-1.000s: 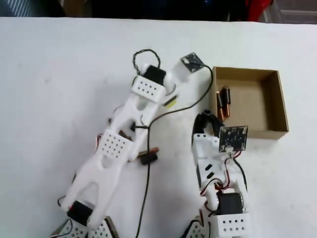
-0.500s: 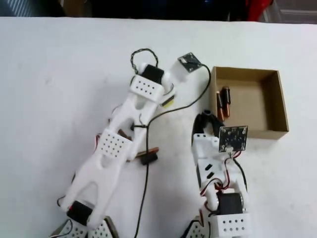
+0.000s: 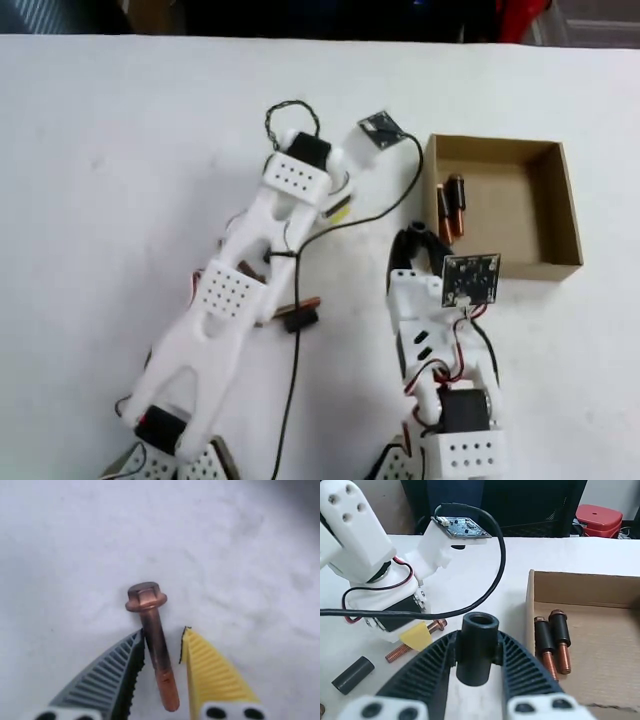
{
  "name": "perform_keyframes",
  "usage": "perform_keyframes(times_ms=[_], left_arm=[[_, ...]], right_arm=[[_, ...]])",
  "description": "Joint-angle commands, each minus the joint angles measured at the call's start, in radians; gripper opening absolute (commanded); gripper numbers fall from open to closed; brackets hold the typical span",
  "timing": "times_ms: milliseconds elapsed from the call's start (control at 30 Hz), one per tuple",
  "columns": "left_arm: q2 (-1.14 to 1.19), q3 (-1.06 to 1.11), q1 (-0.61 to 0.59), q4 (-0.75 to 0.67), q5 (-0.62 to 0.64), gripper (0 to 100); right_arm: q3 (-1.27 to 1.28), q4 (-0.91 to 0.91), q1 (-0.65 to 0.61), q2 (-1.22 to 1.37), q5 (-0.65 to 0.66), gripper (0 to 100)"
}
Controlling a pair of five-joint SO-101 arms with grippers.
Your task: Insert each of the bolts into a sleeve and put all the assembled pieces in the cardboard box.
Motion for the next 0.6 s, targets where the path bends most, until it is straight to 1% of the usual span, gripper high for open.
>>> perform_keyframes(times_ms=[0,233,400,567], left_arm=[[-0.002,-0.003,-0.005,-0.038,0.011,15],[-0.002,0.003,-0.004,-0.054,0.011,15],[-0.002,0.005,-0.004,-0.092,0.011,7],[-0.002,0.005,-0.001,-0.094,0.011,7]], right_arm=[[0.009,0.004,0.015,-0.012,-0.005,1.7],[0.009,0.004,0.013,-0.012,-0.005,1.7],[0.009,0.004,0.013,-0.012,-0.003,1.7],[0.009,0.018,0.007,-0.012,-0.003,1.7]])
